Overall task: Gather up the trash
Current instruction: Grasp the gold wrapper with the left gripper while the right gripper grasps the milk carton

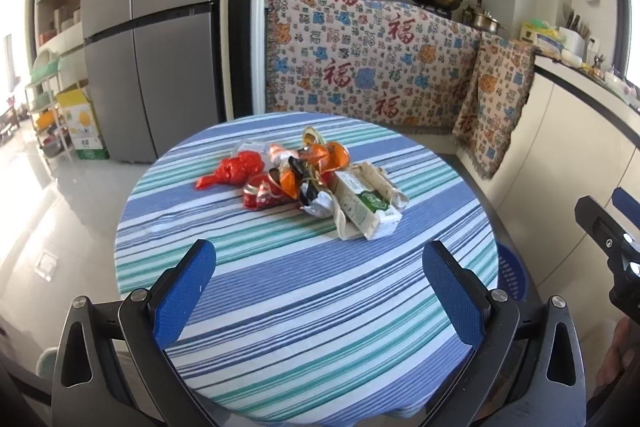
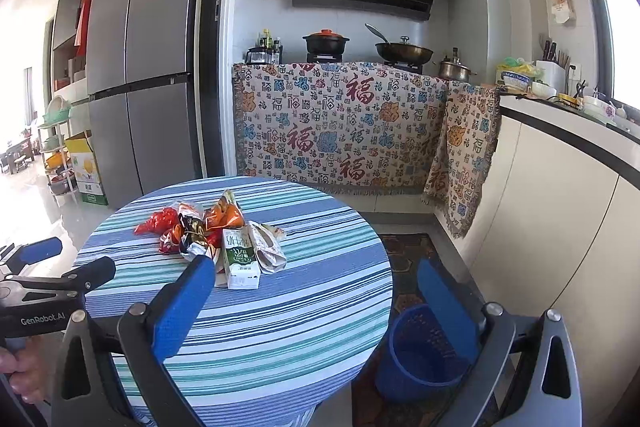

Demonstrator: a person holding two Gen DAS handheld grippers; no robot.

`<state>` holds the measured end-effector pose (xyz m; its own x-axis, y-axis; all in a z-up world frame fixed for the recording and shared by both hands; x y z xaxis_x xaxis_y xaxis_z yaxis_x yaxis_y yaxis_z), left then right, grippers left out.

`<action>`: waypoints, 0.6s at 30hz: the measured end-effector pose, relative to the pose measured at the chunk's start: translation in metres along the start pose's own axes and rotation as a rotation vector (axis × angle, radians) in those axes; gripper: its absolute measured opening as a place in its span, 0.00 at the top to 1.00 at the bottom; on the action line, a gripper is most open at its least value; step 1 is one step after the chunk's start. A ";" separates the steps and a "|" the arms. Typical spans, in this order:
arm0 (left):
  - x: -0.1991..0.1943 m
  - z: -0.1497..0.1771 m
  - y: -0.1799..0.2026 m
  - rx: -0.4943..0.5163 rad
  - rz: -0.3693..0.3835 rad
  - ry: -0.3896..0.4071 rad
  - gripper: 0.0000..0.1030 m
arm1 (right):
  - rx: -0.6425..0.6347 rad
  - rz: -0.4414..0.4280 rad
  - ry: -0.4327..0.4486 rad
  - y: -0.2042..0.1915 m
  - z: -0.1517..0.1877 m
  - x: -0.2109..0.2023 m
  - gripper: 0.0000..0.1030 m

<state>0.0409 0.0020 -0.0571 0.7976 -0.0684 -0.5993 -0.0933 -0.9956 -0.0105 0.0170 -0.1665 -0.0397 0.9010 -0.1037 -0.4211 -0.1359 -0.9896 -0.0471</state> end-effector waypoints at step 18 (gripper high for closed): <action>0.086 0.001 -0.009 -0.075 0.038 -0.060 0.02 | 0.016 0.023 -0.095 0.013 0.038 0.065 0.00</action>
Point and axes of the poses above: each gripper's, at about its wrist camera, not at the fingertips, and x roughly the way its jaws point, y to its right, z to its underside, the point moved 1 cm from there along x, roughly the way its jaws point, and after that the axes turned 6 degrees about x, right-handed, at the moved point
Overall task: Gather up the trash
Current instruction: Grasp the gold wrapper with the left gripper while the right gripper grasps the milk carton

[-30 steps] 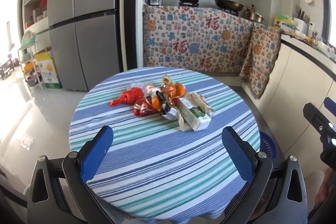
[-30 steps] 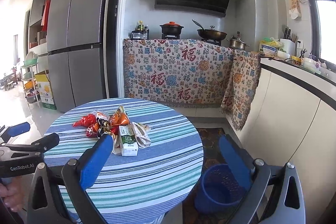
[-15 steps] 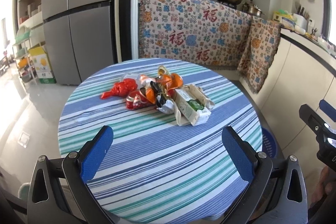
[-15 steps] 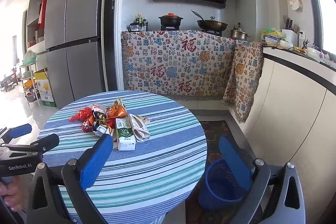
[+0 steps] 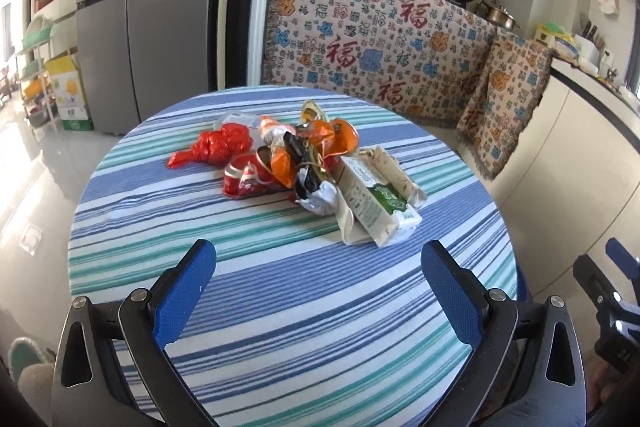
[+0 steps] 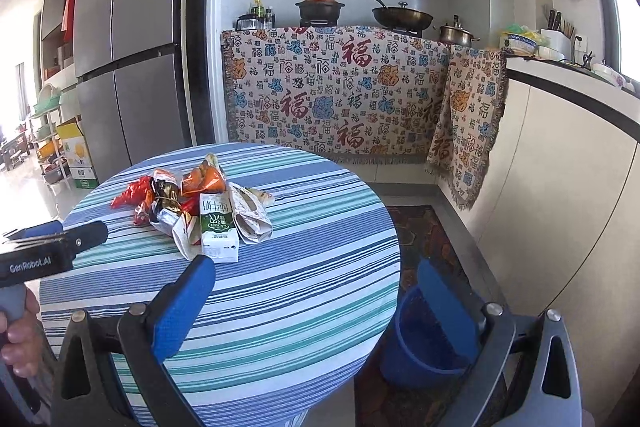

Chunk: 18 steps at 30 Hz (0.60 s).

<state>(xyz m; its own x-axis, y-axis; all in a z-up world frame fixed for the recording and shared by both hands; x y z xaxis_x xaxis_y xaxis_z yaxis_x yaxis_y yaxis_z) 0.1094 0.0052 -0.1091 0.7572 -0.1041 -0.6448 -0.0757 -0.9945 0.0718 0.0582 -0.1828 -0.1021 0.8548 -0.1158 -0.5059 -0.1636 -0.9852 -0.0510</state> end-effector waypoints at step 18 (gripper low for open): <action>0.133 -0.027 -0.021 -0.120 0.138 -0.161 0.64 | 0.001 0.027 -0.074 0.009 0.020 0.041 0.00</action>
Point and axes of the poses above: each gripper's, at about its wrist camera, not at the fingertips, and x roughly the way its jaws point, y to its right, z to its underside, the point moved 1 cm from there along x, roughly the way its jaws point, and after that the axes turned 6 degrees about x, right-handed, at the moved point
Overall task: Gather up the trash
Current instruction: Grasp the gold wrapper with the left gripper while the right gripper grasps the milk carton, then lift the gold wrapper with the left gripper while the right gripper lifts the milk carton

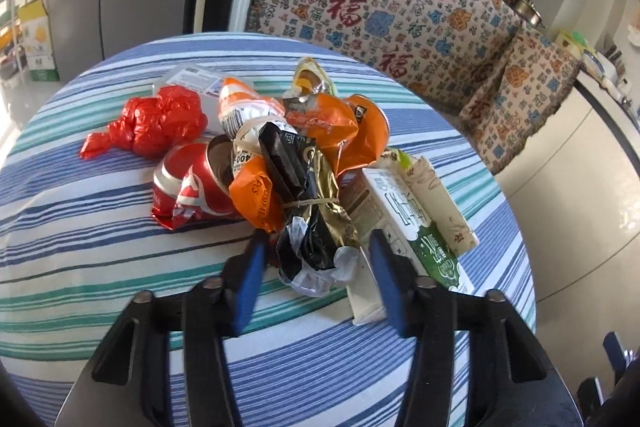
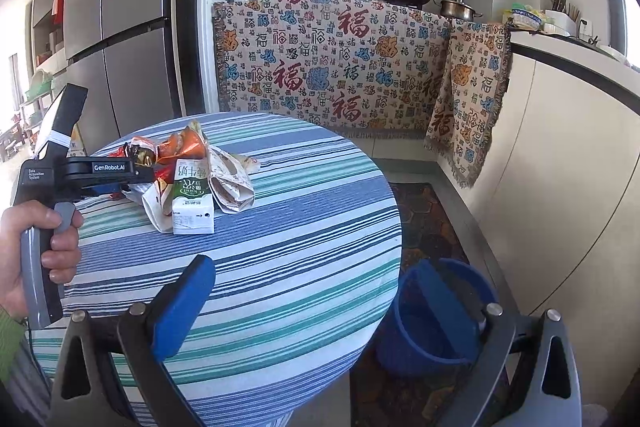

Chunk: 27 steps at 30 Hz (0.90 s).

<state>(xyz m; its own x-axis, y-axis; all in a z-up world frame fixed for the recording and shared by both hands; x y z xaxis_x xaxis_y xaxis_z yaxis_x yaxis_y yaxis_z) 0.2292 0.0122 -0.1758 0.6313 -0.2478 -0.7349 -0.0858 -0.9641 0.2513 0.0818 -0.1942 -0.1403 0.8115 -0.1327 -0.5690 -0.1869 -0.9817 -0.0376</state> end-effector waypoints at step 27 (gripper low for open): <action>-0.059 0.080 -0.025 0.165 0.047 -0.157 0.42 | -0.046 -0.362 -0.337 -0.111 -0.041 0.151 0.21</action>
Point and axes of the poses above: each gripper's, at about its wrist camera, not at the fingertips, and x roughly the way its jaws point, y to its right, z to its underside, the point moved 1 cm from there along x, roughly the way its jaws point, and after that the axes turned 6 degrees about x, right-handed, at the moved point
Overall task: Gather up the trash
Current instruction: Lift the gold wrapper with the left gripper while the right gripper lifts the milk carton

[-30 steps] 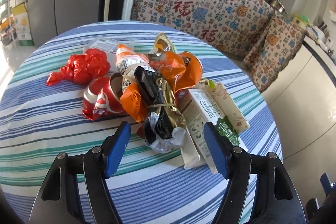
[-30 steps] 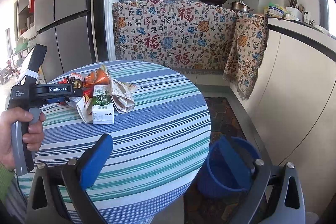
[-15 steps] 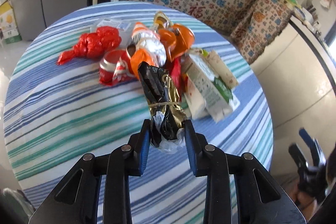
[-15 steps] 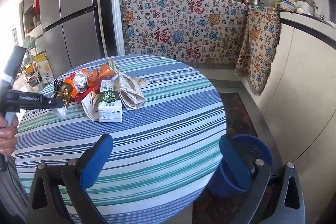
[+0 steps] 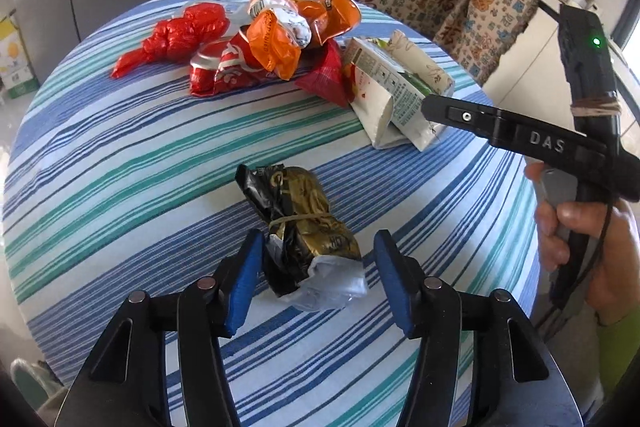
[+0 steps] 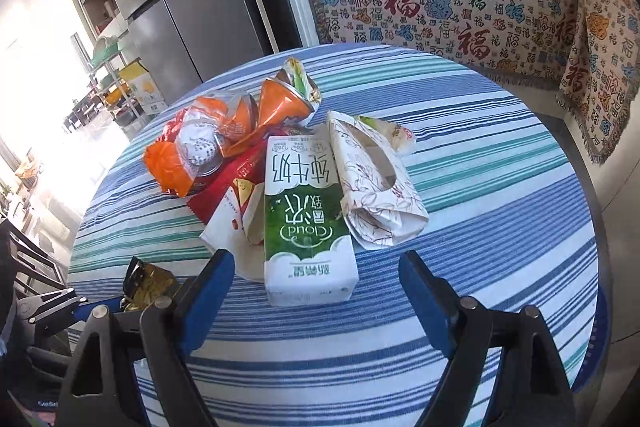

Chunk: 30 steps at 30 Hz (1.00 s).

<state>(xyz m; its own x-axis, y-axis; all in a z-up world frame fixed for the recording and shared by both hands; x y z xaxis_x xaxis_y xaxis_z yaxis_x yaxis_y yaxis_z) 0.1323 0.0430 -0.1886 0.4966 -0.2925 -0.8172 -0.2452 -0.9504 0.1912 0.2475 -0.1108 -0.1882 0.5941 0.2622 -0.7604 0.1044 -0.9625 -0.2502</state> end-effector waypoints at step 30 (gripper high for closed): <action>-0.010 0.017 -0.017 0.036 -0.086 -0.025 0.21 | 0.041 0.083 -0.133 0.017 0.080 -0.071 0.30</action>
<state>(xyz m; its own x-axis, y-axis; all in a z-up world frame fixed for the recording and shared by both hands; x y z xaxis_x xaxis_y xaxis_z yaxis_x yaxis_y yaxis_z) 0.1171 0.0635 -0.1935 0.4959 -0.2065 -0.8435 -0.2321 -0.9675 0.1004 0.1438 -0.1401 -0.1865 0.4881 0.1914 -0.8516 0.0253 -0.9784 -0.2054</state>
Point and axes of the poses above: each gripper's, at about its wrist camera, not at the fingertips, and x roughly the way its jaws point, y to its right, z to its underside, the point moved 1 cm from there along x, roughly the way its jaws point, and after that the axes turned 6 degrees about x, right-handed, at the moved point
